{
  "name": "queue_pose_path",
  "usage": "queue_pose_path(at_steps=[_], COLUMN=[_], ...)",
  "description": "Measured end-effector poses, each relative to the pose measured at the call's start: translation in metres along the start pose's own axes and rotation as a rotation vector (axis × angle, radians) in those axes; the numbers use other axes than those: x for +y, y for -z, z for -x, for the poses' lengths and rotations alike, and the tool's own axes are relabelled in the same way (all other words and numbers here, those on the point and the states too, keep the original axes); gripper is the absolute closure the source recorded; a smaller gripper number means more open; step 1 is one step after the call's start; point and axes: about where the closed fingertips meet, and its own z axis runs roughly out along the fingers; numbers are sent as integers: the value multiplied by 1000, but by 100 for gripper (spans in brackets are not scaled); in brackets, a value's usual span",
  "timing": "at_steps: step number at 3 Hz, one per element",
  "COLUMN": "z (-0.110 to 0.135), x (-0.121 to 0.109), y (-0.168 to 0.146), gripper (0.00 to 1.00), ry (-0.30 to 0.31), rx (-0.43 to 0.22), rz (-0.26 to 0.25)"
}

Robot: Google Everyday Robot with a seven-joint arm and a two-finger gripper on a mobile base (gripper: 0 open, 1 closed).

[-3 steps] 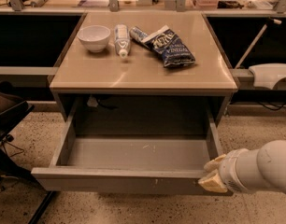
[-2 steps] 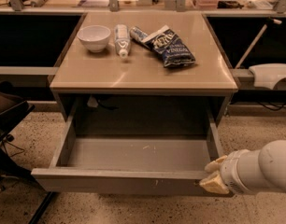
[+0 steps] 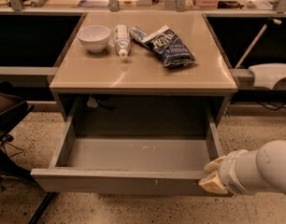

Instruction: Open top drawer

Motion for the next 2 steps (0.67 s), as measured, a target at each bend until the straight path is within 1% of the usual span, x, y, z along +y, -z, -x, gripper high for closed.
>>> queue_pose_path(at_steps=[1,2], z=[-5,-2], x=[0,2], y=[1,1], gripper=[100,100], ry=[1,1], rx=[11,11], rz=[8,8])
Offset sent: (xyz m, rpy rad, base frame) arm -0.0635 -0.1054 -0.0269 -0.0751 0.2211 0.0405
